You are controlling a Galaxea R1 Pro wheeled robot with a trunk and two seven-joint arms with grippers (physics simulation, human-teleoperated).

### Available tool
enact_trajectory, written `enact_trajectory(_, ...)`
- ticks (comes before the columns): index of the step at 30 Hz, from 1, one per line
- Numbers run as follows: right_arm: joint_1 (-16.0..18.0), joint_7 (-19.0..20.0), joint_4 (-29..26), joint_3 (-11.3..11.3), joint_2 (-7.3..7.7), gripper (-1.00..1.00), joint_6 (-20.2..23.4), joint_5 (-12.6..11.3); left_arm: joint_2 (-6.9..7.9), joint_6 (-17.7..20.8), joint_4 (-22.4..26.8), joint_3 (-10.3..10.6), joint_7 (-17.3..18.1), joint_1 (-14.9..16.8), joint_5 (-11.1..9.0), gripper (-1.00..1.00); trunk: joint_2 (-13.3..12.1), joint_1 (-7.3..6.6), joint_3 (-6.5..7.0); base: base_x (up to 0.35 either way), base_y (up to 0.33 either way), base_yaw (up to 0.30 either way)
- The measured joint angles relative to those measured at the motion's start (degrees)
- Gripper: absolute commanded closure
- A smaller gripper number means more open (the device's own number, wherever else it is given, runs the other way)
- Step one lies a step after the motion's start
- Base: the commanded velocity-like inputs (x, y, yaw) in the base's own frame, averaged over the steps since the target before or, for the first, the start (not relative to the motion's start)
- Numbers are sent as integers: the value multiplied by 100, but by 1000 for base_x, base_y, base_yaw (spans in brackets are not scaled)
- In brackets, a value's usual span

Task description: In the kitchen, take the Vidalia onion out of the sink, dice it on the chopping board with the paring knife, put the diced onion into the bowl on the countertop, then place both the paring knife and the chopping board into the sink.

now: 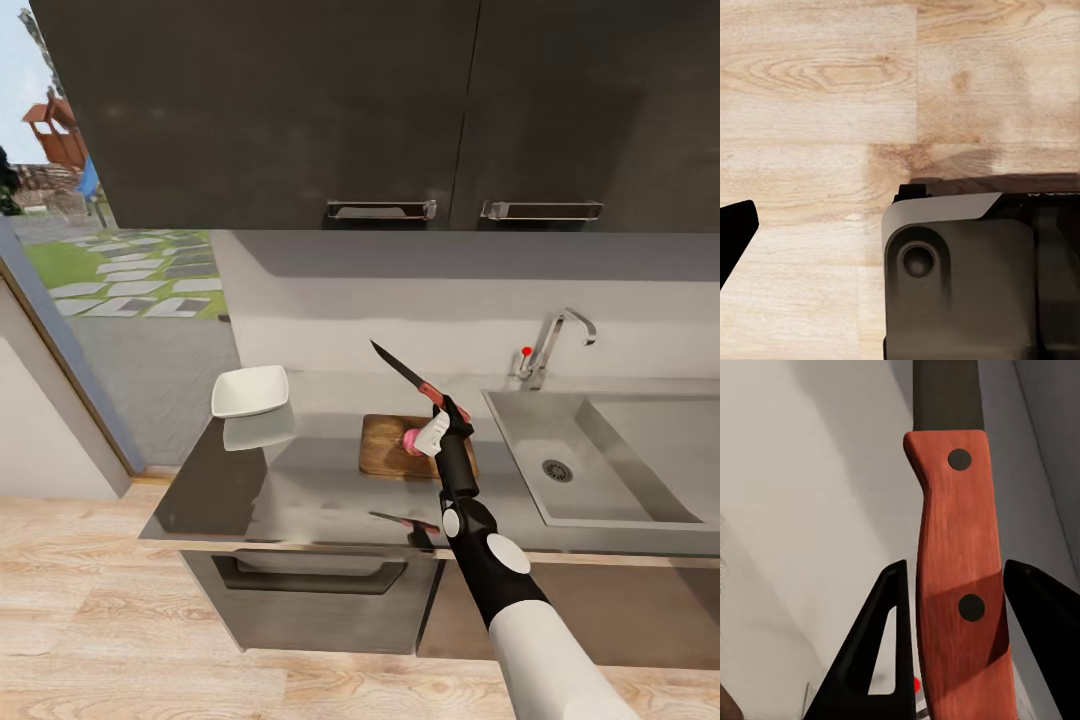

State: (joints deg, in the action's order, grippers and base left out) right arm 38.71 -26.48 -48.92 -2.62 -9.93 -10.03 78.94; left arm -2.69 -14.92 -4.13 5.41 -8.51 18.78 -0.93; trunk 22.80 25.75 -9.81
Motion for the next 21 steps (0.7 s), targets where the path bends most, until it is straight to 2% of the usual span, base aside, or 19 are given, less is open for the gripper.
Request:
enact_trajectory(15,1,0,35,0,0,100,77,2,-9,21,-9,1,-6,0,-4,-100,0,0,0,0,0,0)
enact_trajectory(21,-1,0,258,0,0,100,87,9,-9,23,-9,1,-9,0,-4,-100,0,0,0,0,0,0)
